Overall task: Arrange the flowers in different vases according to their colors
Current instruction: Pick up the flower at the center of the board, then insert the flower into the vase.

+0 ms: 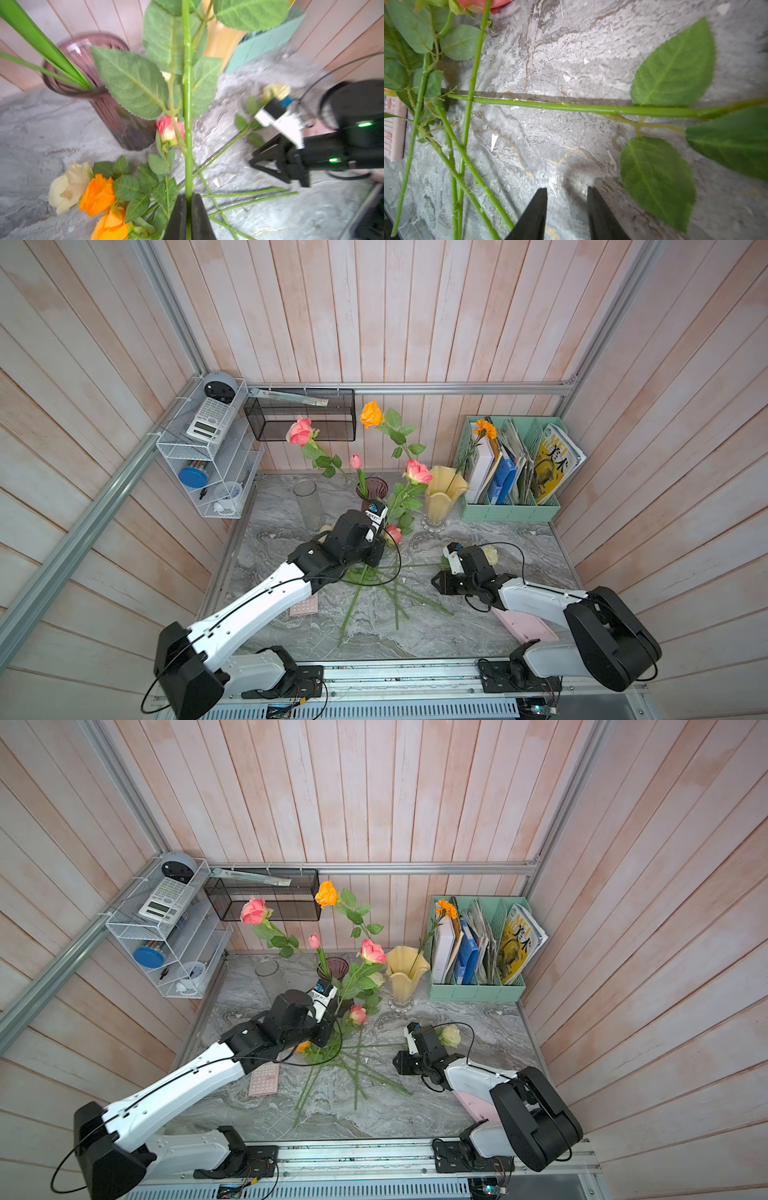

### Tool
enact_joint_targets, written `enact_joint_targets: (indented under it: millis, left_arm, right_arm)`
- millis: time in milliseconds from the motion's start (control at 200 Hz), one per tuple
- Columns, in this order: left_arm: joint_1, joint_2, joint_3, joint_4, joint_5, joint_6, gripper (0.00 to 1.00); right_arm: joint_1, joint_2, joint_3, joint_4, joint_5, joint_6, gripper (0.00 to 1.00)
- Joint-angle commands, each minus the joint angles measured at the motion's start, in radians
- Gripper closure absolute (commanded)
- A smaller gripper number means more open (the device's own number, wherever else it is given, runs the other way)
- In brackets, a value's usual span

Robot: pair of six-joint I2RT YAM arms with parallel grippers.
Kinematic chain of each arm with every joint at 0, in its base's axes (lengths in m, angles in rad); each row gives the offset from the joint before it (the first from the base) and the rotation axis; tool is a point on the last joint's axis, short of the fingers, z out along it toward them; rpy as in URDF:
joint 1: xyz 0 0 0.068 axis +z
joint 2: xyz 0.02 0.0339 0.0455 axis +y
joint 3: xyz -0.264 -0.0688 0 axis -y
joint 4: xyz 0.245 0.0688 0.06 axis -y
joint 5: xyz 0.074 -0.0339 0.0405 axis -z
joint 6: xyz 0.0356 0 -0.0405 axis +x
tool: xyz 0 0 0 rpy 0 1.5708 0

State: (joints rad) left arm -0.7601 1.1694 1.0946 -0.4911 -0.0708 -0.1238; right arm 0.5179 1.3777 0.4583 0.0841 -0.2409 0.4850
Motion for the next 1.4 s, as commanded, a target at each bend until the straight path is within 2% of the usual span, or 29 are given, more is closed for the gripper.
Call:
enact_joint_targets:
  millis: [0, 90, 200, 295, 435, 645, 775, 990, 1225, 1395]
  left_arm:
    - [-0.001, -0.112, -0.012, 0.06, 0.071, -0.009, 0.99]
    - [-0.001, -0.174, 0.017, 0.046, 0.039, 0.003, 0.99]
    - [0.002, -0.237, 0.028, 0.101, -0.097, 0.028, 1.0]
    - [0.018, -0.276, 0.004, 0.248, -0.214, 0.052, 1.0]
    - [0.047, -0.268, -0.025, 0.534, -0.291, 0.12, 1.0]
    - [0.084, -0.122, 0.026, 0.907, -0.291, 0.227, 1.0]
    - [0.12, -0.002, 0.07, 1.062, -0.254, 0.219, 1.0]
    - [0.17, 0.155, 0.156, 1.184, -0.235, 0.24, 1.0]
    - [0.221, 0.306, 0.238, 1.222, -0.189, 0.27, 1.0]
    - [0.23, 0.374, 0.212, 1.259, -0.17, 0.27, 1.0]
  right_arm:
    - [-0.007, 0.039, -0.011, -0.06, 0.02, -0.015, 0.61]
    - [-0.006, 0.047, -0.005, -0.06, 0.019, -0.019, 0.61]
    - [-0.007, 0.057, 0.001, -0.061, 0.018, -0.022, 0.61]
    - [-0.007, 0.069, 0.007, -0.059, 0.017, -0.025, 0.61]
    - [-0.007, 0.083, 0.013, -0.06, 0.012, -0.026, 0.62]
    - [-0.007, 0.087, 0.018, -0.063, 0.009, -0.029, 0.62]
    - [-0.007, 0.093, 0.026, -0.071, 0.009, -0.033, 0.62]
    - [-0.009, 0.098, 0.027, -0.076, 0.008, -0.033, 0.62]
    - [-0.011, 0.111, 0.028, -0.068, -0.003, -0.034, 0.62]
    - [-0.015, 0.118, 0.028, -0.063, -0.006, -0.034, 0.62]
